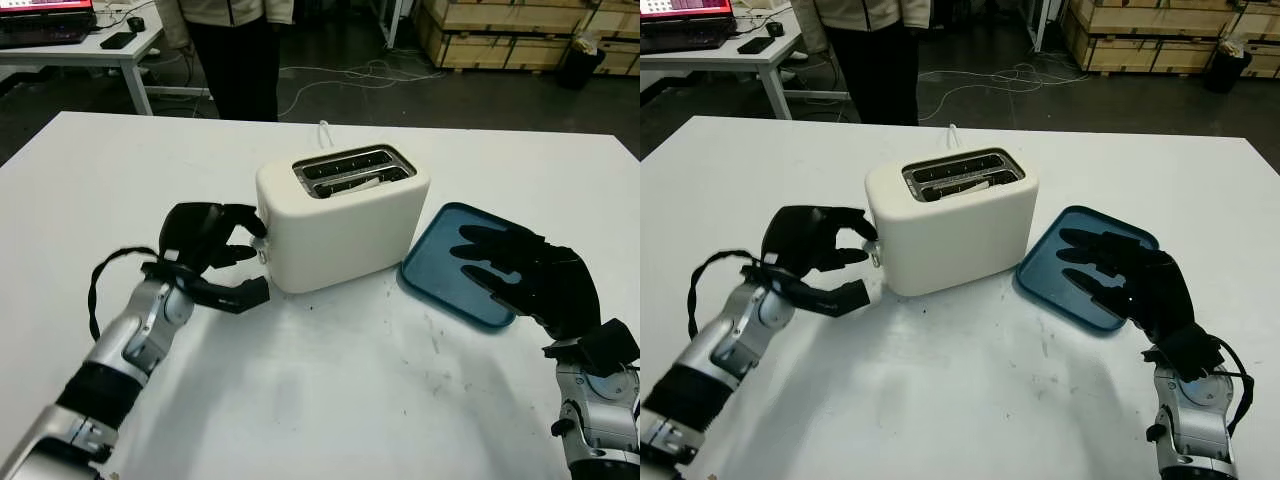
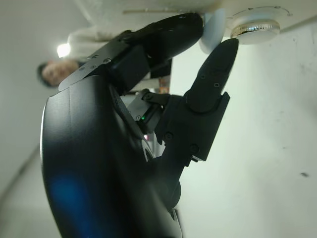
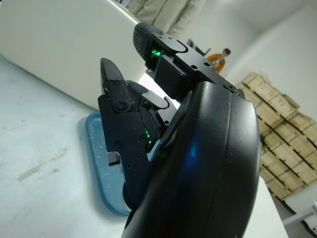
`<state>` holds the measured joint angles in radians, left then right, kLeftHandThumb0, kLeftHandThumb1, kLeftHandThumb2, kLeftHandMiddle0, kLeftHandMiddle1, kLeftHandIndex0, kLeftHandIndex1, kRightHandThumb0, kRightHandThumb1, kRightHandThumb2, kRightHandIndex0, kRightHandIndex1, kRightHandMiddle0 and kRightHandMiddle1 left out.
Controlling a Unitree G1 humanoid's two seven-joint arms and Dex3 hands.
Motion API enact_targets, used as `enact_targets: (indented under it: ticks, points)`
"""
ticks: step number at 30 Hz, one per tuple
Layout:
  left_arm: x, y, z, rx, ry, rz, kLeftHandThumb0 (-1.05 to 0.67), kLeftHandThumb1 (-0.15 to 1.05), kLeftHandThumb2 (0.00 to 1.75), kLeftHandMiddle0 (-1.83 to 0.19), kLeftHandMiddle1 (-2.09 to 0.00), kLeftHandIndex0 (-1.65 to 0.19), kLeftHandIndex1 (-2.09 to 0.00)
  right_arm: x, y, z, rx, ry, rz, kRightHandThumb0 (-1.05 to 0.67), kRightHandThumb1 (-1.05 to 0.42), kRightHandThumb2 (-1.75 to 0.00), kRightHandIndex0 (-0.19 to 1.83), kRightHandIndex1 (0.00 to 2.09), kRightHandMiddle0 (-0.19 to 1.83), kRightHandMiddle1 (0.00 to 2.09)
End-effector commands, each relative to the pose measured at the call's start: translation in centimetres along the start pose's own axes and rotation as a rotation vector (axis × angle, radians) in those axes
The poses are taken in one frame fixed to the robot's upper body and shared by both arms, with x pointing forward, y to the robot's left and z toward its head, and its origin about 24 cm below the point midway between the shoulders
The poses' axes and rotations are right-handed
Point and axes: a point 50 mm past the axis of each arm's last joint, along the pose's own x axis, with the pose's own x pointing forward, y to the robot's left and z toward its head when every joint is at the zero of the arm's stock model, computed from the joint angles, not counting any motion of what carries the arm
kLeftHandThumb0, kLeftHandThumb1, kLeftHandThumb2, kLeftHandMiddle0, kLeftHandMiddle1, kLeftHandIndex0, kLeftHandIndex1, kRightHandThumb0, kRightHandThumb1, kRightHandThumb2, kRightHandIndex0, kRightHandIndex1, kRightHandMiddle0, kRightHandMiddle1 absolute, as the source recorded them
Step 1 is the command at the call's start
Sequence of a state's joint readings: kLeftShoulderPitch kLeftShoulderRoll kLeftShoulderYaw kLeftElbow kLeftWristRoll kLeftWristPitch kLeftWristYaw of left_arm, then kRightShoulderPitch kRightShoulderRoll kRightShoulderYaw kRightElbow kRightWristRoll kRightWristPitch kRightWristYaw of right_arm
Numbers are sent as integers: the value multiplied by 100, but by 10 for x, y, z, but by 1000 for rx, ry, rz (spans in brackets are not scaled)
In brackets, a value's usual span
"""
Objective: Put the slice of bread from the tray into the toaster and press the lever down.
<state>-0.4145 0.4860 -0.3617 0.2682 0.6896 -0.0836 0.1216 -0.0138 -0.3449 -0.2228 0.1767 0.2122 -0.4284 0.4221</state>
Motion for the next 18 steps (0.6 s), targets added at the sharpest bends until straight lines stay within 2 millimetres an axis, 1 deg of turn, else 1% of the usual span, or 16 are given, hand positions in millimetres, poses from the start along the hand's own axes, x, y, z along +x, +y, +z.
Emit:
enact_targets:
  ticks: [1,2,3,4,5,6,7,8,9,11,13,14,15,16,18]
  points:
    - [-7,-66,49,53,-175,-438,-41,79,0,-100,-149,-106,-96,0,0,1,-4,0,-11,-19,-92,-6,74,52,90,0]
    - [-6,-66,51,45,-173,-444,-41,79,0,-98,-150,-106,-96,-1,0,2,-7,-1,-12,-19,-92,-6,74,52,90,0]
    - [-7,-67,53,35,-173,-445,-41,80,0,-96,-147,-106,-91,-2,0,2,-10,-2,-12,-19,-92,-6,75,53,90,0]
    - [-8,-68,55,20,-180,-438,-42,80,0,-96,-147,-108,-92,-2,0,3,-10,-2,-12,-18,-92,-6,75,53,90,0]
    - [-10,-71,59,0,-185,-432,-43,81,0,-95,-149,-106,-101,-3,0,3,-9,-1,-11,-18,-92,-6,74,53,90,0]
    - [-12,-75,64,-8,-199,-425,-44,80,0,-93,-147,-101,-96,-4,0,3,-11,0,-9,-17,-92,-7,74,52,90,0]
    - [-16,-80,70,-8,-217,-426,-47,81,1,-93,-147,-103,-93,-4,0,3,-14,4,-8,-17,-92,-7,74,52,89,0]
    - [-19,-85,74,-15,-227,-435,-51,83,1,-94,-142,-105,-87,-5,0,3,-16,7,-8,-17,-92,-7,74,52,89,0]
    - [-22,-96,76,-43,-215,-472,-51,84,0,-95,-137,-107,-82,-5,0,2,-18,7,-8,-17,-92,-7,75,52,89,0]
    - [-29,-122,79,-81,-163,-576,-44,82,0,-102,-117,-110,-63,-5,0,1,-22,8,-8,-16,-92,-7,76,52,89,0]
    - [-38,-140,84,-116,-133,-660,-45,85,1,-103,-108,-110,-54,-4,0,1,-27,12,-8,-16,-92,-7,77,53,89,0]
    - [-42,-146,87,-144,-133,-680,-41,85,1,-102,-87,-106,-39,-3,0,1,-24,15,-8,-16,-92,-7,77,53,89,0]
    - [-44,-150,89,-159,-131,-697,-41,85,0,-103,-77,-107,-31,-2,0,1,-16,15,-8,-17,-92,-7,77,53,89,0]
    - [-46,-151,90,-169,-125,-702,-41,86,1,-102,-70,-107,-25,-1,0,1,-10,14,-6,-16,-92,-8,76,52,89,0]
    - [-44,-150,89,-171,-109,-704,-40,87,1,-100,-66,-106,-21,1,1,1,-13,11,-4,-16,-92,-8,76,52,90,0]
